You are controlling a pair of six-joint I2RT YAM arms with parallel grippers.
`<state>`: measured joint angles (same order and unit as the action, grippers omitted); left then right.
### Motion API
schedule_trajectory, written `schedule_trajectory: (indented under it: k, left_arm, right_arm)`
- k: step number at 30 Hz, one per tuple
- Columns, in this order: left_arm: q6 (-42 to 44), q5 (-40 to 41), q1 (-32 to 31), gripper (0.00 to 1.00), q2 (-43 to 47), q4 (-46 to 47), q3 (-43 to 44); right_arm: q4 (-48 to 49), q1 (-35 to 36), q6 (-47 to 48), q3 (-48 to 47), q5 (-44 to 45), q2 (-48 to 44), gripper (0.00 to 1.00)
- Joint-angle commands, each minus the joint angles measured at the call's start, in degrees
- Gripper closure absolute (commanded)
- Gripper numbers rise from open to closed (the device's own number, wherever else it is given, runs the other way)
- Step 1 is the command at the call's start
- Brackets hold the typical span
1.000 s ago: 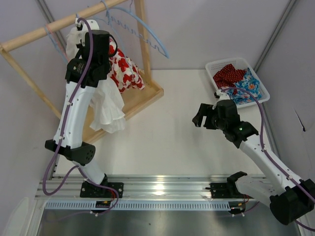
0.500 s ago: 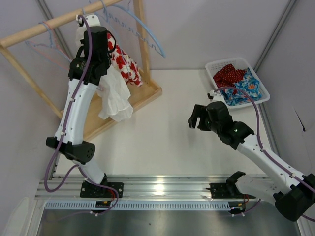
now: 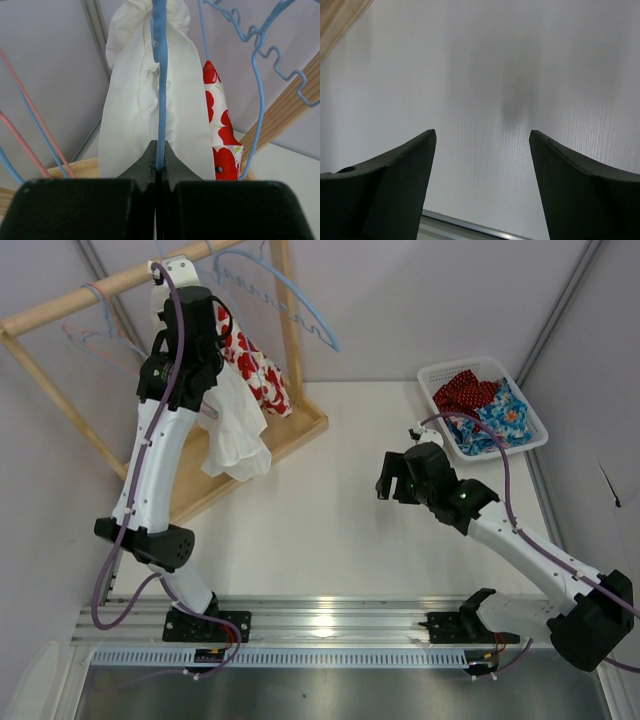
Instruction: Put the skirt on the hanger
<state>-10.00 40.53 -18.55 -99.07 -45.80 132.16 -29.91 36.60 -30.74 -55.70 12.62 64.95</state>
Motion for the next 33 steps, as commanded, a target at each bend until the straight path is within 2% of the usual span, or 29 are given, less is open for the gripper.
schedule_trajectory:
  k: [1, 7, 10, 14, 16, 21, 33]
  left_arm:
    - [0.1, 2.4, 0.3, 1.00, 4.2, 5.1, -0.1]
    - [2.5, 8.8, -0.1, 1.00, 4.3, 5.5, 0.2]
    - [3.9, 9.7, 0.1, 1.00, 3.1, 5.5, 3.5]
    - [6.8, 7.3, 0.8, 1.00, 1.1, 9.5, 5.0]
    - [6.8, 6.7, 1.4, 1.00, -0.4, 8.4, 7.7]
    - [4.0, 3.3, 4.5, 1.00, -4.1, 5.4, 7.9]
    - [0.9, -1.1, 5.1, 1.00, -4.7, 3.3, 2.4]
  right_arm:
    - [2.0, 0.4, 1.5, -3.0, -0.6, 1.7, 0.19]
    - [1.9, 0.5, 1.5, -3.0, -0.9, 2.3, 0.19]
    - [2.0, 0.5, 1.4, -2.7, -0.4, 1.8, 0.18]
    - [2.3, 0.5, 1.4, -2.7, -0.3, 1.9, 0.18]
    - [2.5, 0.5, 1.0, -2.6, -0.1, 2.2, 0.18]
    - [3.4, 0.5, 1.1, -2.5, -0.2, 2.9, 0.17]
    - [3.5, 0.5, 1.7, -3.0, -0.8, 5.1, 0.17]
